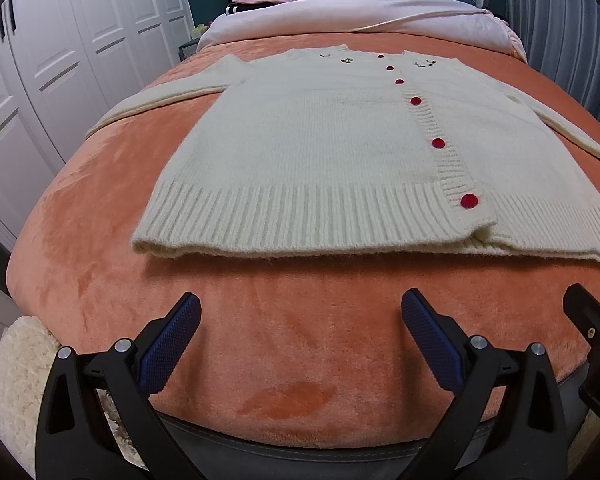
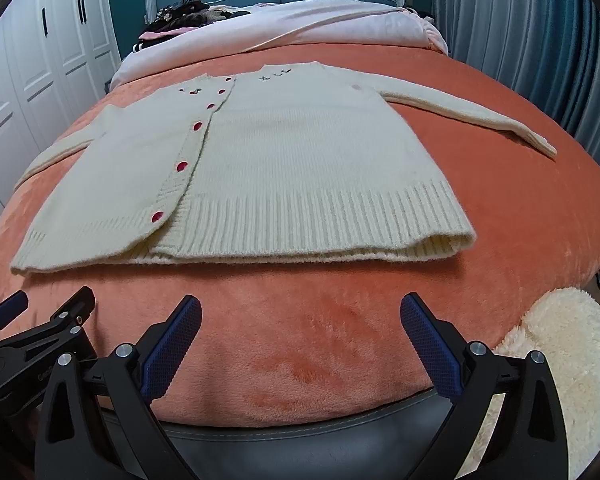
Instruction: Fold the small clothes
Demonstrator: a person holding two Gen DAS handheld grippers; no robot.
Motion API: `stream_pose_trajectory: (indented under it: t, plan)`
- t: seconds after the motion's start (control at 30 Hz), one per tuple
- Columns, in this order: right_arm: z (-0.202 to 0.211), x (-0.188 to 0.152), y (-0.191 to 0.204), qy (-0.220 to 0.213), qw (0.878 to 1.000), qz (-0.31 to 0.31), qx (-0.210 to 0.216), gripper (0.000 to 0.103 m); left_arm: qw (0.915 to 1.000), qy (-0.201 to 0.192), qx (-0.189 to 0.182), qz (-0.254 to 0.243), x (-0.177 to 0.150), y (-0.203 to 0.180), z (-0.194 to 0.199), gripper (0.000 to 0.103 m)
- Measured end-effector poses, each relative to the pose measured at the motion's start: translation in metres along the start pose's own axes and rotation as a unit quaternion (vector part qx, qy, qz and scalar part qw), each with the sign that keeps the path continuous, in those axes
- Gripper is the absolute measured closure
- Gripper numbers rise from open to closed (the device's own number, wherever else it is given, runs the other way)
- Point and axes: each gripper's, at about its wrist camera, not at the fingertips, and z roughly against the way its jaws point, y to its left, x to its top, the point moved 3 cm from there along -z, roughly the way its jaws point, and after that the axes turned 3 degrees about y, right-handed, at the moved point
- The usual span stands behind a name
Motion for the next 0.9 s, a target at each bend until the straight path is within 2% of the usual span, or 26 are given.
stream_pose_trajectory:
  t: [0.9]
  plan:
    - [-0.0015, -0.0003, 0.0013, 0.002, 1.0, 0.002, 0.0, 0.005, 1.0, -0.001, 0.0, -0.001, -0.0026, -0.0011, 0.0018, 0.005]
